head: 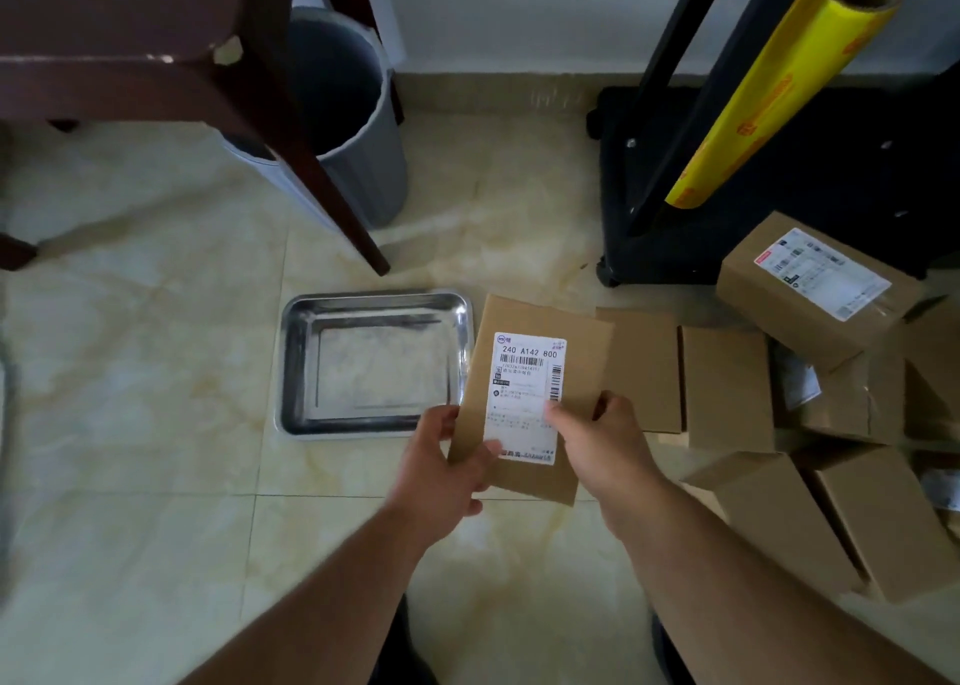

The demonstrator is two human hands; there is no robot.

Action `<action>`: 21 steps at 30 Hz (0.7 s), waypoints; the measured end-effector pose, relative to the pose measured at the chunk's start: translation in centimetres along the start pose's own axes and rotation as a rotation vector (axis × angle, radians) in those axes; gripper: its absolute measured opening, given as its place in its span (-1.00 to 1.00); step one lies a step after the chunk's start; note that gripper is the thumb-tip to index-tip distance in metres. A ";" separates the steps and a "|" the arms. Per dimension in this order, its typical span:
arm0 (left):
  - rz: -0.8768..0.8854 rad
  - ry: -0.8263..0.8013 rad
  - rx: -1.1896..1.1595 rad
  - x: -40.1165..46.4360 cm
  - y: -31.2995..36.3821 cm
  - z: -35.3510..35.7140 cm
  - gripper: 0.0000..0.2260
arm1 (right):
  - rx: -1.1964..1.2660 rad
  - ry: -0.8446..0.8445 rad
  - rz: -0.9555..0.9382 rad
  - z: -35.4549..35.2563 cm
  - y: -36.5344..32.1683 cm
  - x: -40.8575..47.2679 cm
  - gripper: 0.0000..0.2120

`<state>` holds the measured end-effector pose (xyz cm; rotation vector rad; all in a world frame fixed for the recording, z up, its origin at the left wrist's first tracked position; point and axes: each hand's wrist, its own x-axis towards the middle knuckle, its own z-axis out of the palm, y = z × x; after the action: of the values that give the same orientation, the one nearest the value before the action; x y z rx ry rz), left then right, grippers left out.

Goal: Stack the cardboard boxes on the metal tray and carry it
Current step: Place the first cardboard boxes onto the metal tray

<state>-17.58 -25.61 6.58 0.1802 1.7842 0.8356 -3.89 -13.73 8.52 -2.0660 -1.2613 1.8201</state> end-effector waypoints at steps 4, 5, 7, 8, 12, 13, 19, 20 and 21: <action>-0.007 0.058 0.009 0.5 -0.8 -1.9 -0.62 | -0.080 -0.016 0.006 2.5 0.9 -0.1 -0.68; -0.006 0.071 0.017 0.6 -1.1 -2.4 -0.62 | -0.095 -0.035 0.002 3.2 1.1 -0.1 -0.69; -0.012 0.091 0.015 0.8 -1.7 -3.5 -0.63 | -0.127 -0.081 -0.014 4.5 1.4 -0.2 -0.72; -0.016 0.102 0.006 1.1 -2.0 -3.9 -0.64 | -0.139 -0.095 -0.025 5.2 1.3 -0.2 -0.73; -0.020 0.142 -0.006 2.3 -3.4 -5.9 -0.66 | -0.206 -0.100 -0.028 8.1 1.7 -0.2 -0.75; -0.021 0.150 -0.004 2.5 -3.6 -6.4 -0.66 | -0.212 -0.089 -0.022 8.8 1.7 -0.2 -0.74; -0.030 0.150 0.025 3.3 -4.5 -9.8 -0.68 | -0.248 -0.056 0.014 12.1 1.5 -0.8 -0.62; -0.029 0.149 0.040 3.4 -4.5 -10.4 -0.68 | -0.254 -0.056 0.014 12.6 1.4 -0.8 -0.61; -0.027 0.153 0.056 3.5 -4.5 -10.9 -0.68 | -0.259 -0.061 0.011 13.0 1.2 -0.9 -0.61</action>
<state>-27.28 -32.08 2.67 0.1310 1.9498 0.7987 -14.48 -20.50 4.96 -2.1600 -1.5808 1.8212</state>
